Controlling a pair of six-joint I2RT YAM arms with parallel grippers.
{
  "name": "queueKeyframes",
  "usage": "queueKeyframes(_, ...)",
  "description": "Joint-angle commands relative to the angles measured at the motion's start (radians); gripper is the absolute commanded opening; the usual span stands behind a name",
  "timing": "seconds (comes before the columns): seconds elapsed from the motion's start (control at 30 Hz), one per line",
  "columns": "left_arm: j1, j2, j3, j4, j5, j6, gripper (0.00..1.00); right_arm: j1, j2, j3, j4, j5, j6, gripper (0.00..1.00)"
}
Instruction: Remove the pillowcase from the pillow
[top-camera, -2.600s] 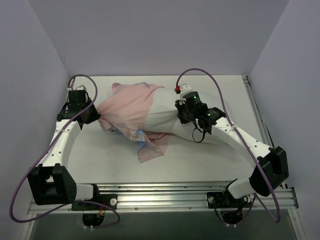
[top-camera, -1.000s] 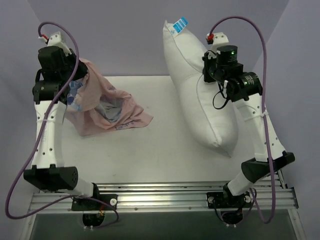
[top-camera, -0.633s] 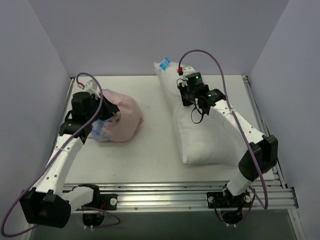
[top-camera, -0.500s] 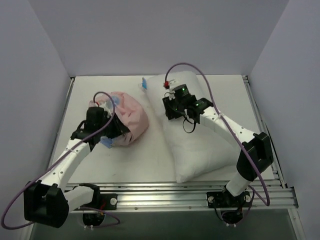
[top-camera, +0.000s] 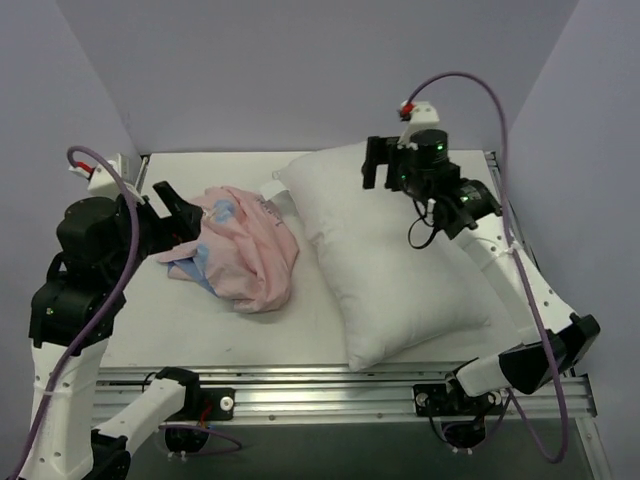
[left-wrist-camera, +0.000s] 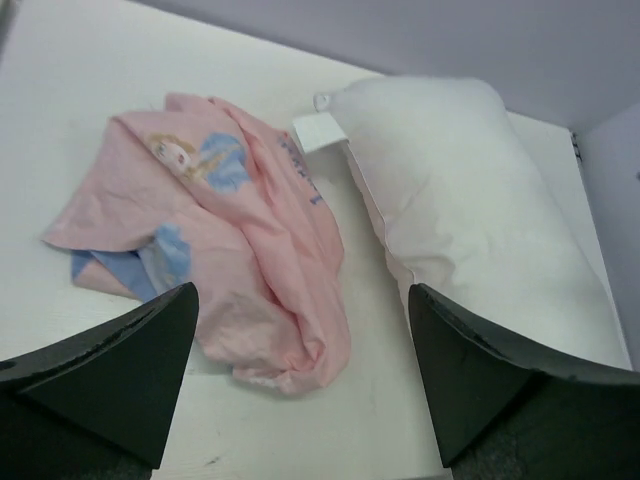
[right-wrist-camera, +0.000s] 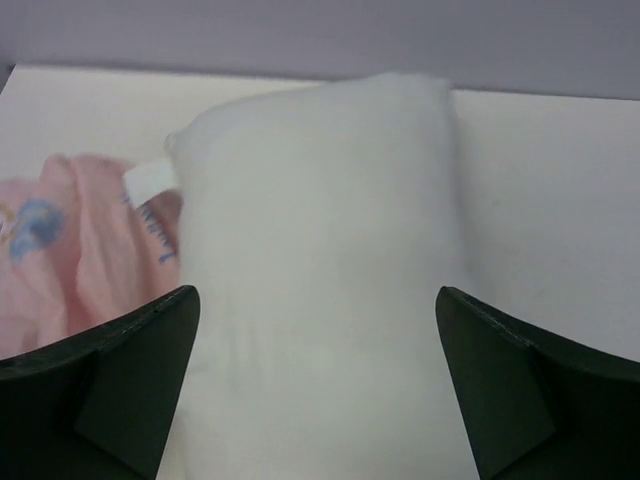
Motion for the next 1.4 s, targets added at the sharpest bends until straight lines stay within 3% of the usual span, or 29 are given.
queueKeyframes(0.0,0.004,0.027,0.158,-0.229,-0.194,0.075,0.94,-0.090,-0.120,0.083,-0.105,0.188,0.043,1.00)
queueKeyframes(0.13,0.006,0.019,0.386,-0.292,-0.324,0.112,0.94,-0.092,-0.236,0.156,-0.154,0.449,-0.025,1.00)
queueKeyframes(0.37,-0.003,-0.083,0.532,-0.205,-0.532,0.191,0.94,-0.092,-0.437,0.212,-0.113,0.655,-0.173,1.00)
queueKeyframes(0.7,-0.025,-0.162,0.554,-0.110,-0.648,0.310,0.94,-0.092,-0.631,0.154,0.033,0.677,-0.339,1.00)
queueKeyframes(1.37,-0.029,-0.166,0.529,-0.127,-0.641,0.282,0.94,-0.090,-0.619,0.119,0.065,0.623,-0.361,1.00)
